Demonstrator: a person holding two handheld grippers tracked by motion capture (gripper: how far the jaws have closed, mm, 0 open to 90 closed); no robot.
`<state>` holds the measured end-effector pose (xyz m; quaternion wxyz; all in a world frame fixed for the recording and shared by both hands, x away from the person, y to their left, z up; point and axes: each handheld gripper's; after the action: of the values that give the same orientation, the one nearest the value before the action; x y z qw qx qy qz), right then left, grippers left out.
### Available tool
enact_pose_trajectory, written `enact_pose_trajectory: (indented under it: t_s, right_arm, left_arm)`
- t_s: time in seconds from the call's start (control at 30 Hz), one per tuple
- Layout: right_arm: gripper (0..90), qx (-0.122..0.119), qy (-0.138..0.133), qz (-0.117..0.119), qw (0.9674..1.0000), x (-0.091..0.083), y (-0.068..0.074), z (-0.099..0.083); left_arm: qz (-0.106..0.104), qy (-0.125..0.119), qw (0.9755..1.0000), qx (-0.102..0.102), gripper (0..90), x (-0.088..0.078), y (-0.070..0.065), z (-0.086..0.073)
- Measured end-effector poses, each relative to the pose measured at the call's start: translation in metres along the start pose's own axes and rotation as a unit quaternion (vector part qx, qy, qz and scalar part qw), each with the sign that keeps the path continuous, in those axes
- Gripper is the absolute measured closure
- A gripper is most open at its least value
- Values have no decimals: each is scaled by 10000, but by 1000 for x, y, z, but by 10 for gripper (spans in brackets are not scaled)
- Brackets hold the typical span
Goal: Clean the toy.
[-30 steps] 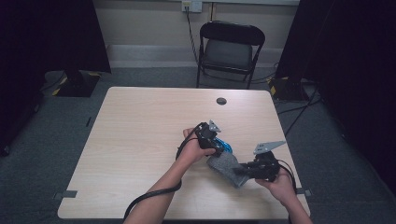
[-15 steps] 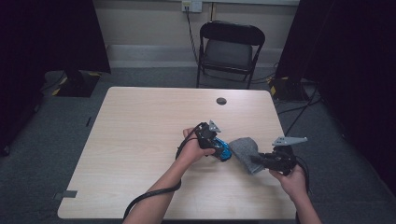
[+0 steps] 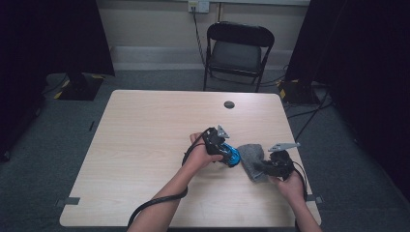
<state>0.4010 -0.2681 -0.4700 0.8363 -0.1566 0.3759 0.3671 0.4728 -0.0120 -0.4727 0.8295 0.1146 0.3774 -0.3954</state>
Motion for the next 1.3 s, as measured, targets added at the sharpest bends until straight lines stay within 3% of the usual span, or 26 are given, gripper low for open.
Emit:
enact_pose_trajectory:
  t_s: [0.47,0.6,0.9,1.23,1.3]
  right_arm:
    - [751,-210,99,701,9973,3,24,0]
    - [751,-217,83,1024,9945,6,33,1]
    - [752,-377,71,1412,9892,15,50,7]
    - [751,-495,45,1671,9847,23,62,12]
    - [750,-535,20,1791,9824,24,64,13]
  left_arm:
    - [18,10,10000,0,97,0,-1,0]
    - [16,8,10000,1,93,1,-1,0]
    - [34,8,10000,22,88,1,-1,0]
    - [16,7,10000,-15,86,0,-1,0]
    - [8,1,10000,3,87,1,-1,0]
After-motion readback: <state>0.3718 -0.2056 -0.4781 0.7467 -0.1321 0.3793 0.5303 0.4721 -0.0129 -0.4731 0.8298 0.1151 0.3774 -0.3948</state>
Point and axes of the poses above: each handheld gripper's, and its own axes: x roughly forward along the jaws, z roughly out of its top, y roughly to its left, and after that the axes turned 11 degrees about -x, right-handed
